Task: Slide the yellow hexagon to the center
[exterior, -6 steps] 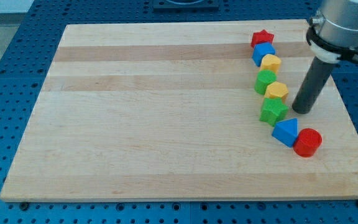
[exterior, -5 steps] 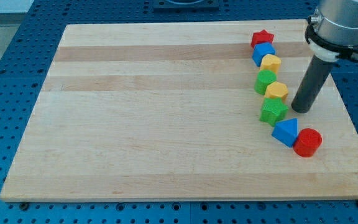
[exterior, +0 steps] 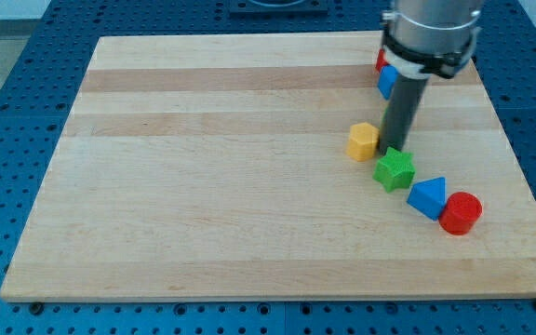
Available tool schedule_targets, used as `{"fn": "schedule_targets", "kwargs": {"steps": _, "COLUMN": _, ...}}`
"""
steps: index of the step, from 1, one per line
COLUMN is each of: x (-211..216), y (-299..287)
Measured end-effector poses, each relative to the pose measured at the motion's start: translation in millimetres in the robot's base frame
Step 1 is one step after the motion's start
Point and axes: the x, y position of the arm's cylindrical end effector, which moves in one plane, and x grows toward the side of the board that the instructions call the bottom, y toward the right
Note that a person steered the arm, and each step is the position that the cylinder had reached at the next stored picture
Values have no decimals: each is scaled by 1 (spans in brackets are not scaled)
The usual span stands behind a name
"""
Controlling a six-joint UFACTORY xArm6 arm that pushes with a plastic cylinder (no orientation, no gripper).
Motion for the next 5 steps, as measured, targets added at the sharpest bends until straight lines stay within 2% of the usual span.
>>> {"fn": "schedule_targets", "kwargs": {"steps": 3, "x": 19, "y": -73}}
{"fn": "schedule_targets", "kwargs": {"steps": 5, "x": -3, "y": -79}}
